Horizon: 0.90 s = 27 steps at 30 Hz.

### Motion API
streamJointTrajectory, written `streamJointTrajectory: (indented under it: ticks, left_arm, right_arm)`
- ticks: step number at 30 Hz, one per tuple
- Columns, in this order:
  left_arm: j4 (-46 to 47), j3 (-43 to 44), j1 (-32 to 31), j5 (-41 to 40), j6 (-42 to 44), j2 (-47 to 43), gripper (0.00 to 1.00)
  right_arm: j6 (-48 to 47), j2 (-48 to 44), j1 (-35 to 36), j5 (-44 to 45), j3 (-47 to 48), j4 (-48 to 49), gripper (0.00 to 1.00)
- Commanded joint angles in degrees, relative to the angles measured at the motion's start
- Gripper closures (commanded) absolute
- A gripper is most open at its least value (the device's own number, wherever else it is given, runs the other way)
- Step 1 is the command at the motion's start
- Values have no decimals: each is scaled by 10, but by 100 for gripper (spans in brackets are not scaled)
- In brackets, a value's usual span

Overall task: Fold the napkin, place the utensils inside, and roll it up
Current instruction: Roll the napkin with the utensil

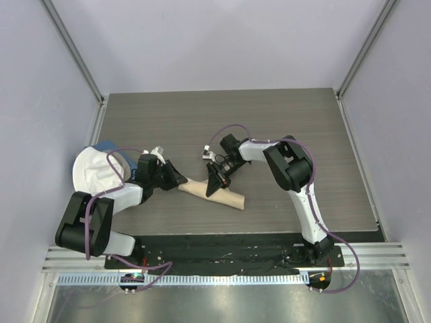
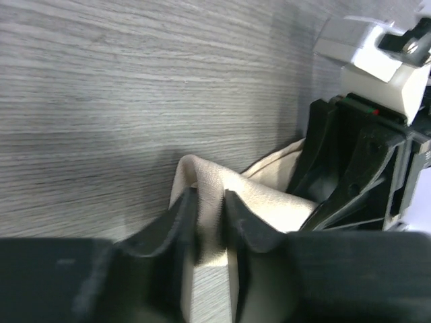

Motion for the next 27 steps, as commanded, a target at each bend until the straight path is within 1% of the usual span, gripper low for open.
streamJointTrajectory:
  ticks: [1, 2, 3, 4, 5, 6, 7, 9, 10, 11, 12, 13, 15, 17, 18, 21, 22, 25, 27]
  left_arm:
    - [55, 5, 1, 18, -6, 6, 81]
    - [50, 6, 1, 18, -5, 7, 87]
    - [38, 12, 1, 18, -3, 6, 89]
    - [31, 13, 0, 16, 1, 7, 96]
    - [24, 17, 1, 15, 3, 7, 99]
    - [18, 23, 1, 15, 4, 8, 100]
    - [0, 27, 0, 15, 6, 9, 100]
    - [-17, 42, 1, 17, 11, 11, 100]
    - [-38, 48, 1, 21, 14, 17, 100]
    - [-52, 55, 0, 22, 18, 20, 100]
    - [-64, 68, 0, 23, 18, 23, 100]
    - [-75, 74, 0, 26, 19, 26, 100]
    - [-104, 89, 1, 28, 20, 35, 100]
    - [-120, 98, 1, 33, 21, 44, 100]
    - [-138, 106, 1, 34, 21, 46, 100]
    - [-177, 128, 1, 37, 24, 61, 100]
    - [-186, 134, 1, 37, 27, 65, 100]
    - [-213, 152, 2, 41, 33, 81, 100]
    - [-221, 159, 2, 44, 35, 88, 100]
  right_arm:
    - [-8, 6, -3, 111, 5, -6, 62]
    - [-8, -10, -3, 130, 5, -6, 61]
    - [4, -18, -2, 141, 6, -6, 56]
    - [6, -29, -2, 154, 8, -6, 54]
    - [7, -49, -2, 181, 8, -7, 52]
    - [7, -63, -2, 193, 9, -6, 49]
    - [7, -75, -2, 209, 11, -6, 45]
    - [4, -113, -2, 252, 13, -6, 41]
    - [-4, -124, 3, 270, 11, -6, 37]
    - [-4, -139, 6, 289, 10, -3, 36]
    - [-21, -161, 12, 336, 5, -1, 34]
    - [-37, -175, 17, 360, 0, 4, 32]
    - [-55, -202, 42, 426, -33, 39, 30]
    - [-69, -240, 67, 470, -57, 69, 28]
    - [-74, -252, 77, 504, -82, 98, 28]
    - [-104, -287, 115, 537, -124, 146, 26]
    - [-111, -298, 126, 568, -131, 154, 26]
    - [-148, -310, 169, 632, -164, 186, 25]
    - [-168, -316, 187, 649, -180, 203, 24]
